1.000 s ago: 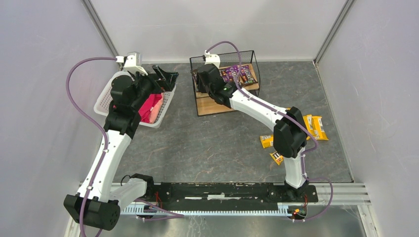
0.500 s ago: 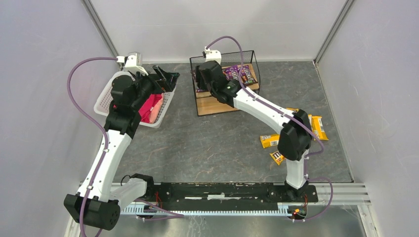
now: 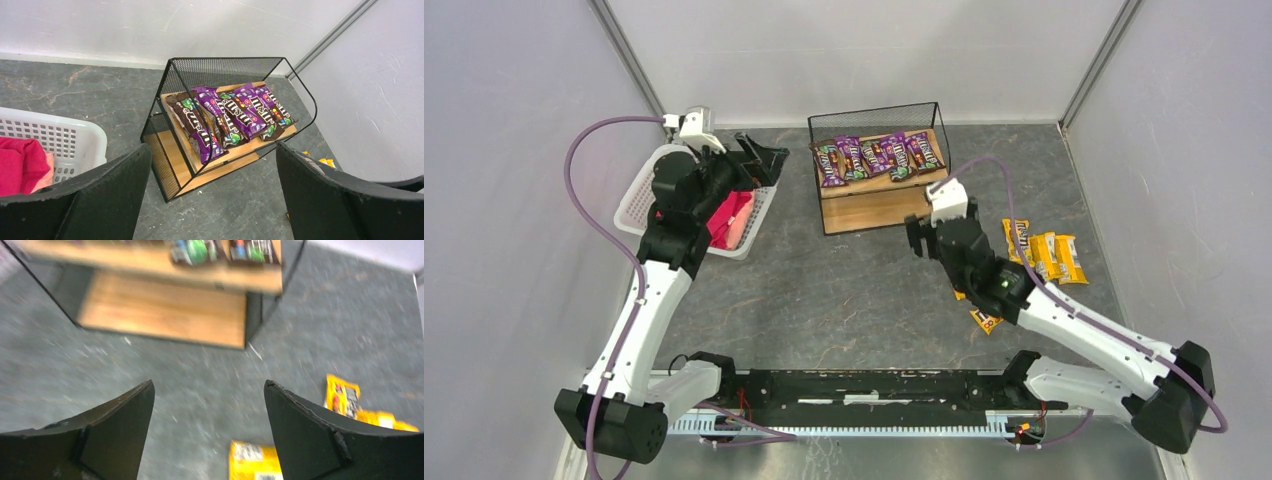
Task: Place and organize the candy bags onto the shelf
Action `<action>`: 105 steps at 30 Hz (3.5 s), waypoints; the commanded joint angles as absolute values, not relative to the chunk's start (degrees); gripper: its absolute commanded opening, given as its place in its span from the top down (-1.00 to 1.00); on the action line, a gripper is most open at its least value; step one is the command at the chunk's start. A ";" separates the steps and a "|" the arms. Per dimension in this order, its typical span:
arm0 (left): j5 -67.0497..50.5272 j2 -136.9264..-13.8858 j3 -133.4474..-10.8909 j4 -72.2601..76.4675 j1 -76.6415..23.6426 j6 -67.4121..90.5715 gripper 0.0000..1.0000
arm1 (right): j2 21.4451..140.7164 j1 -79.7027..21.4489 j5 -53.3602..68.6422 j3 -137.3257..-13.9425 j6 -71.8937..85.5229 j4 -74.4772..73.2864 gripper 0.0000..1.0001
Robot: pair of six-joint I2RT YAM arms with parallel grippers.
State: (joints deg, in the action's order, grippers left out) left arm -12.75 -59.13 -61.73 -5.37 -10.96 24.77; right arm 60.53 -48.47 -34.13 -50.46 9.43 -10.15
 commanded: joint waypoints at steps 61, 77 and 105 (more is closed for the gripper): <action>-6.41 -60.99 -67.06 1.27 -11.16 23.82 -1.00 | 46.67 -41.51 -15.96 -16.15 36.49 -19.13 -0.14; -5.37 -62.90 -66.36 1.40 -11.16 23.58 -1.00 | 79.52 -61.70 -18.85 -37.25 21.10 -9.65 -0.22; -6.88 -63.81 -66.25 1.58 -11.75 24.97 -1.00 | 62.97 -62.46 -19.68 -21.89 23.80 -6.82 -0.07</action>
